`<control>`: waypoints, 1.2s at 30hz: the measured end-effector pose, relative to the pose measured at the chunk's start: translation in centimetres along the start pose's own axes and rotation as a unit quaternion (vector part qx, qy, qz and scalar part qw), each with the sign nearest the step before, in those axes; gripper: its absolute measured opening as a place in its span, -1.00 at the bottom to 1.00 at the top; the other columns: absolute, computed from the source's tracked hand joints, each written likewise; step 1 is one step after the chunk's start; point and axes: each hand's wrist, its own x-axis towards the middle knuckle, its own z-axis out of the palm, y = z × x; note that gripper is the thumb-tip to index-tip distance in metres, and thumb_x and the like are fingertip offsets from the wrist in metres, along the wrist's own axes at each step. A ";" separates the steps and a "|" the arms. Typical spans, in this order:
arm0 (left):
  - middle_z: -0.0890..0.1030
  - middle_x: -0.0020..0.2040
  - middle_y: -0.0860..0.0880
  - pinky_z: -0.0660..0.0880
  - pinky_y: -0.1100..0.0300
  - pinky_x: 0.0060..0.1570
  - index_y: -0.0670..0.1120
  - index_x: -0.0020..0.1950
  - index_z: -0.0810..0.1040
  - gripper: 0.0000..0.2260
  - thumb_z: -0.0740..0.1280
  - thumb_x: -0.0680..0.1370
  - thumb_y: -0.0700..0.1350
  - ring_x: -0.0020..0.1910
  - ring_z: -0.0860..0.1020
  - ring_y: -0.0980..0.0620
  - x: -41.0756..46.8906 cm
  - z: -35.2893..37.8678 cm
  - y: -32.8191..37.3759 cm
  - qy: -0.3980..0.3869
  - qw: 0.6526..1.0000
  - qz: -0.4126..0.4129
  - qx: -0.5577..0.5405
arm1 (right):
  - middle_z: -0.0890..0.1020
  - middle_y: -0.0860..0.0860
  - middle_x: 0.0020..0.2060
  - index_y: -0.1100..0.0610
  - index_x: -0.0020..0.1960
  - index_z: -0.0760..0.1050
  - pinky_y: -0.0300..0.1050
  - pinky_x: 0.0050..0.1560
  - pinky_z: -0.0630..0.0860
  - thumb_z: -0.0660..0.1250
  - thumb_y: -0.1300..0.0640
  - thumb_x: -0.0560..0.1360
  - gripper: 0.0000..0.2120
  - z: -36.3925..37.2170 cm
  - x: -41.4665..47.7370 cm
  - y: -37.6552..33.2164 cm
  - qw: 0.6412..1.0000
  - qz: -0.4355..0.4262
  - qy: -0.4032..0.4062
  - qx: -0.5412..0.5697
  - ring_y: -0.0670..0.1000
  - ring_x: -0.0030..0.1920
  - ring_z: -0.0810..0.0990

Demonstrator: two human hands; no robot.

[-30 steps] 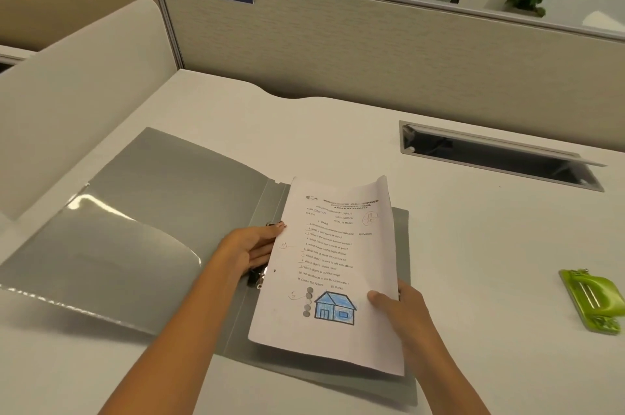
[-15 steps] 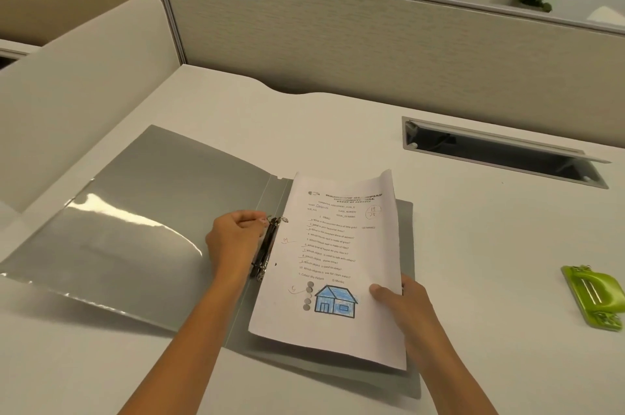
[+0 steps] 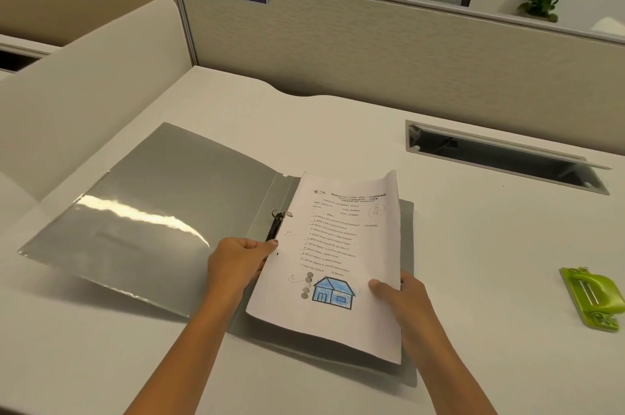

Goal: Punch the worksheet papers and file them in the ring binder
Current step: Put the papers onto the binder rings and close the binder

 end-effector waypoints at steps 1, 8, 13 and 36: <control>0.70 -0.20 -0.07 0.63 -0.04 -0.05 -0.11 -0.20 0.62 -0.82 0.46 0.45 -0.01 -0.22 0.68 -0.07 -0.1 0.0 0.0 0.005 1.000 0.005 0.011 | 0.65 0.08 0.06 0.08 0.22 0.43 0.11 -0.03 0.62 0.34 0.12 0.53 -0.73 0.0 -0.1 0.0 1.000 -0.002 0.000 0.002 0.14 -0.09 0.67; 0.68 -0.17 -0.03 0.60 0.06 -0.11 0.04 -0.29 0.55 -0.84 0.44 0.47 0.01 -0.22 0.65 -0.06 -0.1 -0.2 -0.5 0.032 0.996 0.043 0.074 | 0.65 0.07 0.05 0.06 0.20 0.43 0.00 -0.15 0.61 0.35 0.11 0.53 -0.74 0.1 -0.6 -0.3 1.000 -0.016 0.007 0.007 0.10 -0.12 0.67; 0.65 -0.15 -0.02 0.52 0.16 -0.23 0.00 -0.17 0.60 -0.86 0.43 0.47 0.05 -0.22 0.61 -0.05 0.0 0.0 -1.1 0.029 0.995 0.044 0.083 | 0.63 0.08 0.08 0.07 0.21 0.42 0.05 -0.09 0.61 0.35 0.12 0.53 -0.73 0.3 -1.2 -0.5 1.000 -0.027 0.009 0.008 0.09 -0.11 0.66; 0.70 -0.17 -0.10 0.57 0.02 -0.12 -0.10 -0.09 0.61 -0.80 0.43 0.47 0.03 -0.16 0.65 -0.17 0.1 0.2 -1.9 -0.056 0.993 -0.070 -0.078 | 0.66 0.04 0.06 0.06 0.18 0.45 0.10 -0.02 0.63 0.35 0.11 0.53 -0.76 0.5 -2.6 -1.8 0.998 -0.060 0.014 0.003 0.11 -0.08 0.68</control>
